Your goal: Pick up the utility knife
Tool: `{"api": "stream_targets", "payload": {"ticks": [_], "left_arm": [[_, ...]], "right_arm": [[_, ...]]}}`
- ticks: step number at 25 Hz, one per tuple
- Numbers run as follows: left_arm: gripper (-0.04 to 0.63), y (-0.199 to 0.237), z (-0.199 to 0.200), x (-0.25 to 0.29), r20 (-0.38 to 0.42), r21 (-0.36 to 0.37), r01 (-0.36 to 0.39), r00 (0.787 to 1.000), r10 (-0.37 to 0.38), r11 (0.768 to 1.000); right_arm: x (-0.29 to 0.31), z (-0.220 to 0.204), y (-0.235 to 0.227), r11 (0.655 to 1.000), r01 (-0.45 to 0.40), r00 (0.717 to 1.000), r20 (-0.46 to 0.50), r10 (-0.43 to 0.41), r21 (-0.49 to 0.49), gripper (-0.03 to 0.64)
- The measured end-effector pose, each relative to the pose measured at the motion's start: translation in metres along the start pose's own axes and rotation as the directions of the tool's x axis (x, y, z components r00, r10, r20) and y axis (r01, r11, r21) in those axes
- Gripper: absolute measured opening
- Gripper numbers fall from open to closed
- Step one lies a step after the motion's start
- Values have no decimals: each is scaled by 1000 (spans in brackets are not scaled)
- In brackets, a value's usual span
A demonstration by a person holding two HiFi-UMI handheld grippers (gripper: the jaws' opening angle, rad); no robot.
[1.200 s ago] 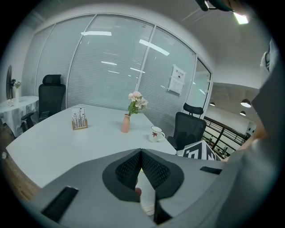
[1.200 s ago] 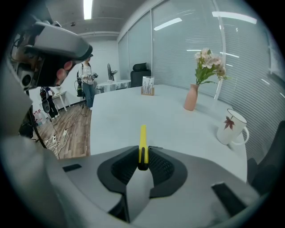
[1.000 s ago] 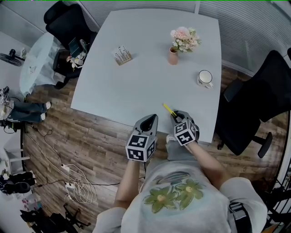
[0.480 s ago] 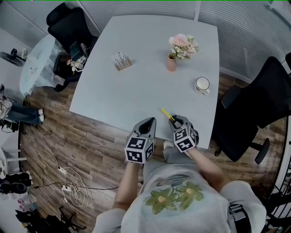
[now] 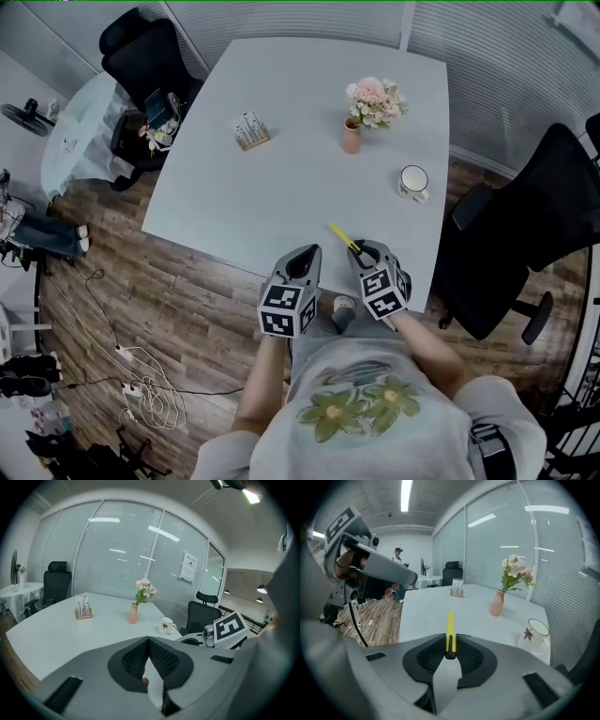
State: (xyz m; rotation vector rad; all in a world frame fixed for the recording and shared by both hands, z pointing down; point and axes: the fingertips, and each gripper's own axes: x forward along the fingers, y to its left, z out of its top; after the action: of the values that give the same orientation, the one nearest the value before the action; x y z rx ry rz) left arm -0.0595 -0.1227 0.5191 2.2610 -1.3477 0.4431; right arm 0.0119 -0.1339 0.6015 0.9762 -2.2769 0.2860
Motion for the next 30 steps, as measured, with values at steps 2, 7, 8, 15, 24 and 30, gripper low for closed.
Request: {"api": "stream_targets", "payload": {"ticks": [2,7,8,15,24,30], "left_arm": [[2,1,3,-1,3,3,-3,1000,3,1000],[2,1,6,0,4,8,-10,1000,10,1000],[2,1,6,0,5,9,-10,1000,10,1000],[2,1,14,1,13,18,-11,1000,11,1000],[2,0,21,2,19,27,-7,1000,7,1000],[2,-1,22,6,18,30,2,1000,-3,1000]], "right_arm": [[-4,4,-1,1000,-1,1000,10,1,1,67],[-12,13,-3,1000,-7,999,39,7,-3,67],[-14,15,-3,1000,-9,999,45,9,-3,67],[-26,32,-5,1000,-13,996,88,15,-15,67],[-35,56,-4,999,-5,990,139,11,-44,67],[-40,70,-6,999,-3,985,173,10,-41,67]]}}
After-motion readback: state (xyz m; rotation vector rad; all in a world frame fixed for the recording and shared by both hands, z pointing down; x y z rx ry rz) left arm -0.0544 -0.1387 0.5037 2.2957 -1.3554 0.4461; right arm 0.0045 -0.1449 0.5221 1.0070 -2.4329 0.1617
